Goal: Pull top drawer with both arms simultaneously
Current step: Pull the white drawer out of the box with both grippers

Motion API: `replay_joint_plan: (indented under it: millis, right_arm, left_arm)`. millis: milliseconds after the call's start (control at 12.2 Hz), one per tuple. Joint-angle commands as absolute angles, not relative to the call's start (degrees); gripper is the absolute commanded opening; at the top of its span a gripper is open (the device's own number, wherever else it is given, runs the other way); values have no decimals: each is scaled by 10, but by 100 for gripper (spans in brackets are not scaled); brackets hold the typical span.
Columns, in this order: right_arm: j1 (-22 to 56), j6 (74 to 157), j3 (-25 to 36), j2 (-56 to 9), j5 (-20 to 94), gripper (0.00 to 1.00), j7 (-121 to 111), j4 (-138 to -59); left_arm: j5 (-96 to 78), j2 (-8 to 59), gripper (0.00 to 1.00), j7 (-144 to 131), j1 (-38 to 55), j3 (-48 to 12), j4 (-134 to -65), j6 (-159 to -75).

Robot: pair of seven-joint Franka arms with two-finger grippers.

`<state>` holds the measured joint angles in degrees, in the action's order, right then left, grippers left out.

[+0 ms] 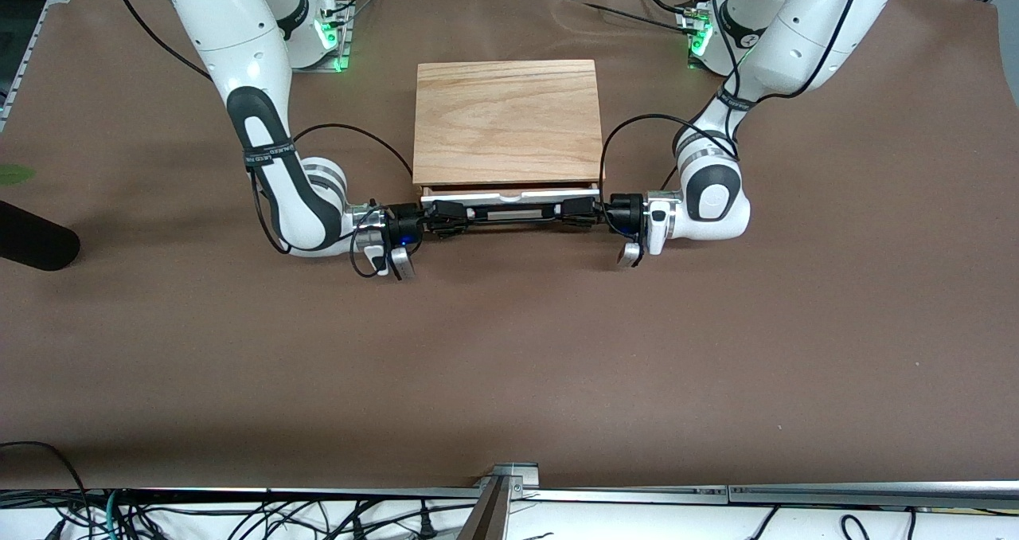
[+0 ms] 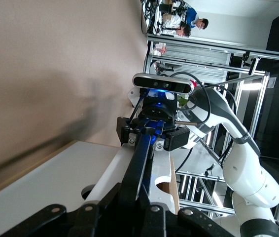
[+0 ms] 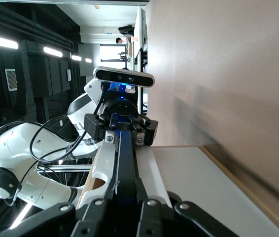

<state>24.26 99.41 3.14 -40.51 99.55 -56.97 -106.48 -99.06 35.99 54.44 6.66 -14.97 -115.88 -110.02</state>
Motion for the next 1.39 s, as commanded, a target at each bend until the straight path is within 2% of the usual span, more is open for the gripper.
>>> replay_joint_plan:
  millis: [0, 409, 981, 1307]
  right_arm:
    - [217, 998, 33, -432, 1003, 8, -553, -1016]
    - [200, 998, 33, -446, 998, 8, -535, -988]
    - [199, 998, 47, -486, 998, 8, -534, -944]
    - [199, 998, 47, -488, 998, 8, -518, -934]
  left_arm:
    - [-969, 363, 0, 491, 64, -148, -1143, -1091]
    - [-936, 366, 0, 432, 60, -140, -1108, -1091]
    - [-919, 411, 0, 410, 49, -134, -1047, -1085]
    - [-918, 434, 0, 396, 46, -134, -1017, -1075]
